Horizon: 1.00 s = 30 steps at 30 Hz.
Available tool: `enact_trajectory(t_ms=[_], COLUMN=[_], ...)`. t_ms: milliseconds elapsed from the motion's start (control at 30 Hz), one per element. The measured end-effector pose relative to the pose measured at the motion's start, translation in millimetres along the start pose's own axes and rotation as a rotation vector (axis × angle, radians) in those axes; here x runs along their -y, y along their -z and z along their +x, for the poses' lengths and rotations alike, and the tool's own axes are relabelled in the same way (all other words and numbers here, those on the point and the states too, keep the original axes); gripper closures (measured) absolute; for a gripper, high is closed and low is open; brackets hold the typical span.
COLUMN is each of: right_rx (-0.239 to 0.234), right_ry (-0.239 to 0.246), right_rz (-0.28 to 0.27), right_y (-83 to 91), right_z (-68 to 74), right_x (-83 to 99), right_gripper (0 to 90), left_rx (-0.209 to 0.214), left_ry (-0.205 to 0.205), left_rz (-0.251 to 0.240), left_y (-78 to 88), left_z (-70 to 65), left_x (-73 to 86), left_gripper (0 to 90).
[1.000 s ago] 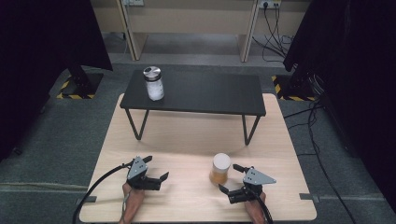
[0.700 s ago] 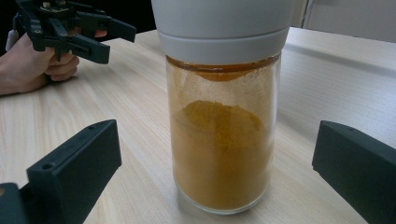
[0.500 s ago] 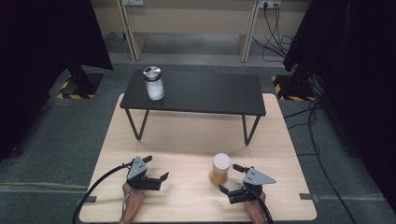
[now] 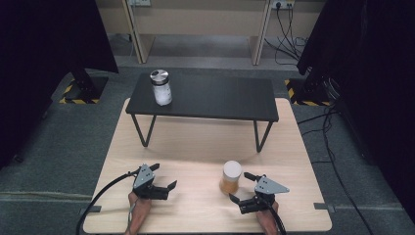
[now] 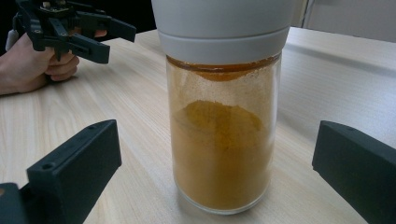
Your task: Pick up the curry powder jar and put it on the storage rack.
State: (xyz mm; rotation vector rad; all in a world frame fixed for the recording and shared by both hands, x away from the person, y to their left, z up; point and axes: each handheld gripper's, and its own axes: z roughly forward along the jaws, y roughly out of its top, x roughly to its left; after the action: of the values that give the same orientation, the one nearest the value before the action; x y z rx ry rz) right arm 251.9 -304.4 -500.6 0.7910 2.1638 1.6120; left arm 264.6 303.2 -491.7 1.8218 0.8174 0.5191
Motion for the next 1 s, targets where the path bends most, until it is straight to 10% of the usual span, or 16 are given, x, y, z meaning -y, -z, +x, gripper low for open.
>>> enact_trajectory(t_ms=[1000], right_rx=[0.012], right_ry=[0.016], right_rz=[-0.022], right_y=[3.4], right_z=[5.1], right_x=[3.0], right_gripper=[0.9], left_rx=[0.005], left_ry=[0.006], left_rz=[0.006], left_y=[-0.1], left_z=[1.2], left_x=[-0.9], left_gripper=[1.8])
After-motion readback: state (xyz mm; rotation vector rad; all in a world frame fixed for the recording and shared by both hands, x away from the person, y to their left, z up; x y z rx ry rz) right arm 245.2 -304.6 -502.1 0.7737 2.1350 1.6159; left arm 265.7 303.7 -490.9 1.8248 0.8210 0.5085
